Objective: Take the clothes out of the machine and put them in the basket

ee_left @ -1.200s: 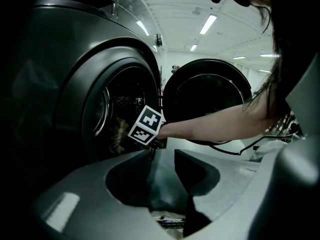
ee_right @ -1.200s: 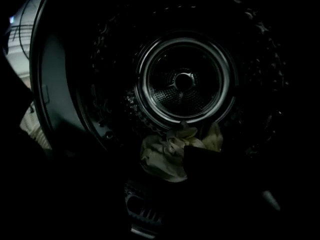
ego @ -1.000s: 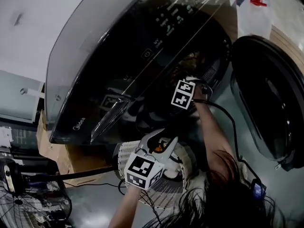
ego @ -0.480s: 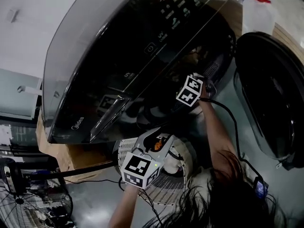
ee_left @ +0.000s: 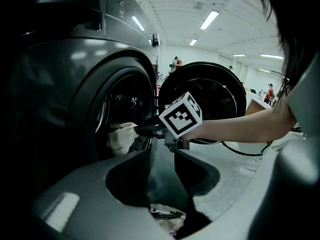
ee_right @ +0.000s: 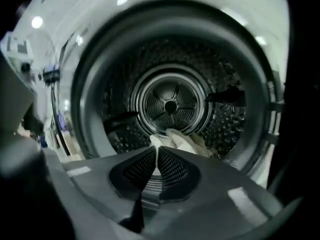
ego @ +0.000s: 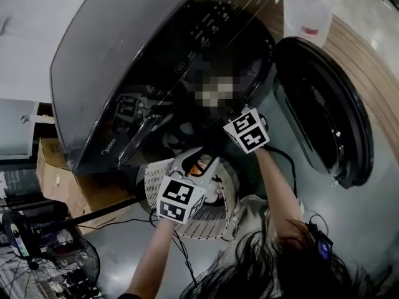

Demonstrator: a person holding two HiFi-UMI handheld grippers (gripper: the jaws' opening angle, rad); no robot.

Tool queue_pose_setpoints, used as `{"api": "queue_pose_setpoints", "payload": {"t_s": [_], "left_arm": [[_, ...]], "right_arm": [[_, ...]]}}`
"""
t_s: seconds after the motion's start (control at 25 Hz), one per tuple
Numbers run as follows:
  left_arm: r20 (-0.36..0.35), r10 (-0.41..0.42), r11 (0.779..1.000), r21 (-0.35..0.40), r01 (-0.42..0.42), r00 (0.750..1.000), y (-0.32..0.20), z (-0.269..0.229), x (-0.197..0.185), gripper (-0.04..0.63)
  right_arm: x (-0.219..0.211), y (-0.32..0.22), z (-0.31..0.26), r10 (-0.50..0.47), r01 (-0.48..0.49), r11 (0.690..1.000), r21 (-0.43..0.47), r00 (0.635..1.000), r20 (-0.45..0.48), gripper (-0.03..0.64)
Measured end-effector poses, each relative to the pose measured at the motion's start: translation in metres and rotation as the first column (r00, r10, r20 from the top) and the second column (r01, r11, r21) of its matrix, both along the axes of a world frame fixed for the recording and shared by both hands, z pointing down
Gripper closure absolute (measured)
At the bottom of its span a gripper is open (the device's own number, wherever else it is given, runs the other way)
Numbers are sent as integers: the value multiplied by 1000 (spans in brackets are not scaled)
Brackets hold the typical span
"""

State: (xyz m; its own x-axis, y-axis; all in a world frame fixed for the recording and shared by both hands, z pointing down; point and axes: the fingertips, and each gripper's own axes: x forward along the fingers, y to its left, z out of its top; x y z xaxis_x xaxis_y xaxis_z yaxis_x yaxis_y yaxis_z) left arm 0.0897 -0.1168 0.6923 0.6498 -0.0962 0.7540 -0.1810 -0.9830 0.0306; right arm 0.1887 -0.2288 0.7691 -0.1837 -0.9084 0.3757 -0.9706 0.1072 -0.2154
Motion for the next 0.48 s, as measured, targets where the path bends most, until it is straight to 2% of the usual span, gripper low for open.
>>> {"api": "queue_pose_setpoints", "payload": {"t_s": [0.12,0.32,0.48], "left_arm": [[1,-20,1000,-13,20,1000,4,-12,3,431],[0,-47,999,2,47,999,0,-28,7,431],[27,-88,996,7,88,996,-8,-30,8,363]], "right_arm": [[-1,30,-29,26,-25,1000,-8,997,74,577],[-1,68,-71,29,-25,999,-29,990,140,577],[-5,85,-103,32,-24,999,-42,977,210,577]]}}
